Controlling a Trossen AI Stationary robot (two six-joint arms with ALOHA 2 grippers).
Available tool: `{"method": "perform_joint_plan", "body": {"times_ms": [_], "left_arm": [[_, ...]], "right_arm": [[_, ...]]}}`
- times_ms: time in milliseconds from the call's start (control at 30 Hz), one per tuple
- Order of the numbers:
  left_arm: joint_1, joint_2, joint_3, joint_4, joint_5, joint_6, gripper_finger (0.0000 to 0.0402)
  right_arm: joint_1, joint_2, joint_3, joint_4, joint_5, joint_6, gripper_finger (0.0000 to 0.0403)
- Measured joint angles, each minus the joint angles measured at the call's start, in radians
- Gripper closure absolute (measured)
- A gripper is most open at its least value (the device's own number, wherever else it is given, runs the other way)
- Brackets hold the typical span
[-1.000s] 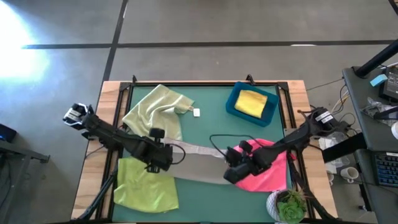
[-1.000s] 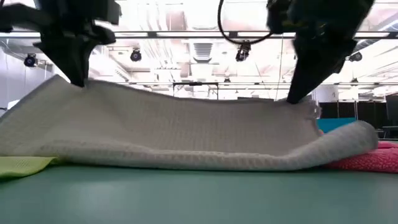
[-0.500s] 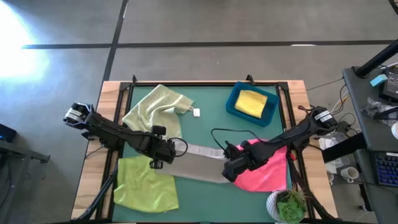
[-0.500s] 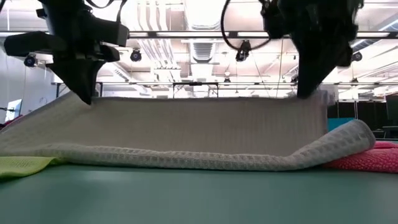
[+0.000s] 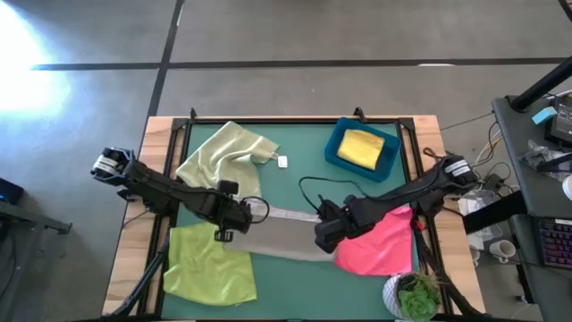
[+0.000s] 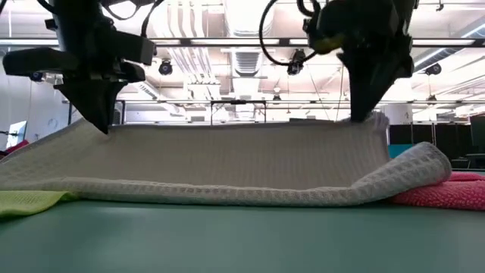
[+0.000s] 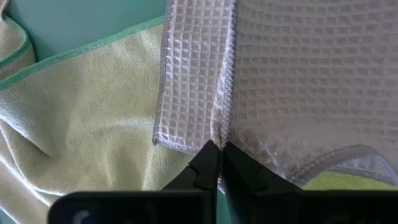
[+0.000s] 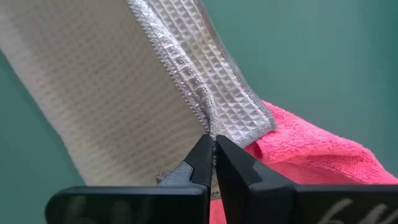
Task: Fold microfiber towels
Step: Fold the gray microfiber cloth
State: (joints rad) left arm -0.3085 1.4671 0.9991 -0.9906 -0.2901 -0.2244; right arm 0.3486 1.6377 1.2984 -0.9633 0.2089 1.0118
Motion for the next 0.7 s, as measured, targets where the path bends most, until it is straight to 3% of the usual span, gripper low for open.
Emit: {"method": "perform_joint_plan", "body": {"times_ms": [433,700], "left_arm": [[0.016,0.001,-0.053,0.04,-0.002,0.002,0.0397],[0.016,0.001,-0.062,0.039,-0.002,0.002,0.0321]], "right_arm": [[-0.027,0.074,0.0,0.009,0.001,0.01,0.0394],[-0.027,0.074,0.0,0.007,0.001,0.019,0.0353]]}}
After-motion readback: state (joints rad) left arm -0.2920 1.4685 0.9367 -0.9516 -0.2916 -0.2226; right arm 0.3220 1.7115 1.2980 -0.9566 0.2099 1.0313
